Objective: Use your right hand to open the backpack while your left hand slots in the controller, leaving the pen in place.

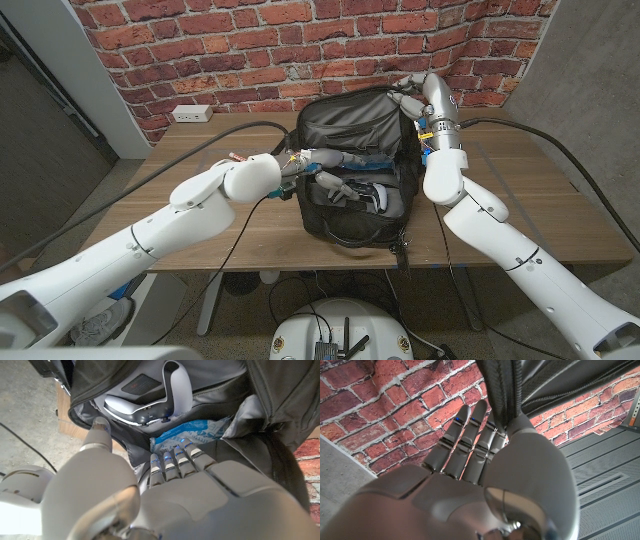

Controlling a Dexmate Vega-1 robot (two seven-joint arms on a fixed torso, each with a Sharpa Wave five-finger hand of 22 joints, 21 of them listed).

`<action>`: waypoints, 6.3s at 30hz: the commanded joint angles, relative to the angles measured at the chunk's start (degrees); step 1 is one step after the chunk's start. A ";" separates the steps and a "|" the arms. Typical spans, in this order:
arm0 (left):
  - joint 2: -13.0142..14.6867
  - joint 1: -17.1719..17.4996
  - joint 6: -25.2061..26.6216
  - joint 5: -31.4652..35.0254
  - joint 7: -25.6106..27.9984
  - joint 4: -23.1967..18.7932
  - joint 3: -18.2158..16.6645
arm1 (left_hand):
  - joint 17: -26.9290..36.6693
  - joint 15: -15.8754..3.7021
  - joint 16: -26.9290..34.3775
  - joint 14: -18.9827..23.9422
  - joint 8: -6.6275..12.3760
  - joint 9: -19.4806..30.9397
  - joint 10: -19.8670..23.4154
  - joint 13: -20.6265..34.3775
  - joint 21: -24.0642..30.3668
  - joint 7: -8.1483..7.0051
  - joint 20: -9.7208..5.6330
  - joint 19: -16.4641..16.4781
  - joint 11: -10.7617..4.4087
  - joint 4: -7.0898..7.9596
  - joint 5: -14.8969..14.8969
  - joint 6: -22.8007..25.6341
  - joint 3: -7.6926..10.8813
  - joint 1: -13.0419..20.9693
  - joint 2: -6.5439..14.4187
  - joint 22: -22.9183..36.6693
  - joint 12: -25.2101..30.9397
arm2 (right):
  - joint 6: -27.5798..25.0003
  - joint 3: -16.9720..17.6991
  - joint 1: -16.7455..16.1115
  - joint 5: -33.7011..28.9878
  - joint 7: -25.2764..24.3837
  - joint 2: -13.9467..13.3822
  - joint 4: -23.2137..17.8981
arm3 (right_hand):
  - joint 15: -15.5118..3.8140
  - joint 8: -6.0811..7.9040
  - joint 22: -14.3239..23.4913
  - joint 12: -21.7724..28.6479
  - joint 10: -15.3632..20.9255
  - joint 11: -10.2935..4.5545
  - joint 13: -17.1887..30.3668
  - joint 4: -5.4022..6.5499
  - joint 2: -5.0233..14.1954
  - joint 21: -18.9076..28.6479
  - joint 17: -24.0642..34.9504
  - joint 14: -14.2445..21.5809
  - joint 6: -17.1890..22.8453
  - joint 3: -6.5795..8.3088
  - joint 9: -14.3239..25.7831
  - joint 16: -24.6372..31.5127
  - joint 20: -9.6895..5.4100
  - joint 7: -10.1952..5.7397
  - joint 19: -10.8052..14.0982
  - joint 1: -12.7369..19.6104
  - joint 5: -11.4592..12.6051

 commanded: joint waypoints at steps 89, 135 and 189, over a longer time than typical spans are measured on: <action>14.49 21.50 -9.72 -75.46 4.27 16.12 -30.32 | -0.09 -5.29 0.83 13.84 1.21 0.19 14.95 0.33 1.78 0.61 -5.01 10.72 -2.12 -0.69 0.12 16.01 1.70 -0.11 4.51 0.73 2.18 | -9.04 0.69 -2.14 3.98 -0.13 0.13 -4.20 | -4.93 -0.66 0.12 -1.38 0.56 -0.62 0.45 0.18 2.42 1.53 0.91 -0.17 0.30 0.05 0.41 -1.04 -7.91 -0.50 -0.99 1.35 0.37; 8.54 17.38 -7.10 -68.97 13.67 18.89 -29.47 | -0.09 -4.99 -0.21 14.10 0.40 0.29 15.37 0.44 1.35 0.65 -4.32 11.00 -1.76 -0.72 0.04 17.31 2.73 -0.53 5.70 0.83 1.04 | -5.02 4.74 -9.06 9.99 5.87 -8.13 -10.72 | -4.87 -1.22 0.14 -2.32 -0.57 -1.09 0.85 0.55 2.42 1.93 1.14 -0.92 -0.60 -0.21 0.50 -1.86 -8.06 -1.62 -1.85 0.22 0.20; -13.56 24.76 -36.67 -53.92 33.21 31.01 -27.22 | -0.10 -5.10 -0.66 10.11 -0.87 0.25 11.49 0.32 0.60 -0.42 -5.58 9.24 -2.37 -0.52 -0.31 14.13 3.31 -1.90 6.76 0.78 -0.15 | 12.41 12.80 -22.61 8.06 10.17 -15.91 -9.31 | -5.09 -1.23 0.16 -2.91 -0.28 -0.56 0.98 0.20 2.46 2.39 1.58 -1.66 -0.40 -0.19 0.58 -2.54 -8.24 -2.02 -2.64 0.00 0.05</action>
